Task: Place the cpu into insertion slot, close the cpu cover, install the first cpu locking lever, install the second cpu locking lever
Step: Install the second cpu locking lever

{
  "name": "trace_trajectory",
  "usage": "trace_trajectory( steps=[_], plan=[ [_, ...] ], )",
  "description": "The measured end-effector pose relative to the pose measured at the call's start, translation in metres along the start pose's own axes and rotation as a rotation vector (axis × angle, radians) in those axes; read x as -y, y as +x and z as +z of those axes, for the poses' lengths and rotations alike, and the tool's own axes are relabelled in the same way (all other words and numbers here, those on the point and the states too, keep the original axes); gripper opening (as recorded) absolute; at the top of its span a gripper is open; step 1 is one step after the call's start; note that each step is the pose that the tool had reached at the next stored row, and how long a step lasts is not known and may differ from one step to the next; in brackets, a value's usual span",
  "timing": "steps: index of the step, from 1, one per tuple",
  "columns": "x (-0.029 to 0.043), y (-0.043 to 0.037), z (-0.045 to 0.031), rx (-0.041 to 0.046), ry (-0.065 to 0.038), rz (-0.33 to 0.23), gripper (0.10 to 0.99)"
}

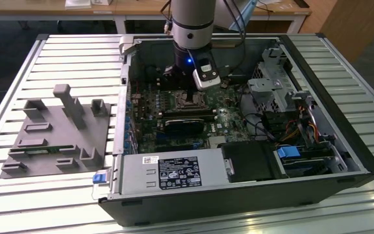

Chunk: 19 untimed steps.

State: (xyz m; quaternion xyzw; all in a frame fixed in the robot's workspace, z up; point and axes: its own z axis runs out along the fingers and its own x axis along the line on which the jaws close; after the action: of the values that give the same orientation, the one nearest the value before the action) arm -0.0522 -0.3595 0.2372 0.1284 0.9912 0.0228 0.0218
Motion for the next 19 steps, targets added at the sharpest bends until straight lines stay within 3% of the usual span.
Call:
trace_trajectory(
  steps=[19],
  plan=[
    [0.0088,0.0059,0.0142,-0.0068,-0.007,-0.147,0.106]
  ],
)
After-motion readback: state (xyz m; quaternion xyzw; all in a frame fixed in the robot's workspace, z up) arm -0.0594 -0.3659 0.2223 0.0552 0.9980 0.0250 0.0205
